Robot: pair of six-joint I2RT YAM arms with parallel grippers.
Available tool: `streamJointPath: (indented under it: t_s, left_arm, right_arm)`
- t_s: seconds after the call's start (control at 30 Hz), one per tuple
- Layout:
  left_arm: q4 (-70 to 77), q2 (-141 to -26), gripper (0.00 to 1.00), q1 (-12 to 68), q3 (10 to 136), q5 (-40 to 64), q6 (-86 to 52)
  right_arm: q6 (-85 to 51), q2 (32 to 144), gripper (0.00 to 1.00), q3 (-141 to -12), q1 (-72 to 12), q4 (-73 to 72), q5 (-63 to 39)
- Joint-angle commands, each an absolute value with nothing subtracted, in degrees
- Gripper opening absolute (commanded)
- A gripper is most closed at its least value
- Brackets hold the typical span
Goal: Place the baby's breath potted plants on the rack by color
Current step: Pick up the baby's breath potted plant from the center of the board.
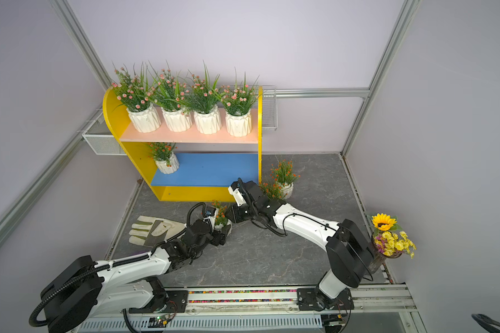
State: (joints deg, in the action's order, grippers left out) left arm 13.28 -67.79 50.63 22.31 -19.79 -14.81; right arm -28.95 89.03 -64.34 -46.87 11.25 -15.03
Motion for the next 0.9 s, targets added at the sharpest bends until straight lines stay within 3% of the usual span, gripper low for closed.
streamJointPath:
  t_s: [0.0, 0.5, 0.87]
  left_arm:
    - [14.33, -67.41, 0.46, 50.60, 26.59, -24.50, -16.87]
    - [-7.80, -67.59, 0.44, 45.99, 43.71, -26.95, -15.86]
    - [-16.82, -68.66, 0.43, 40.28, 55.00, -27.67, -12.84]
  right_arm:
    - [-29.44, 85.20, 0.29, -61.70, -45.31, 10.88, -14.28]
    - [-29.44, 68.83, 0.34, -52.27, -41.69, 15.81, -7.87]
    - [-30.57, 65.28, 0.34, -47.92, -41.37, 16.01, -7.21]
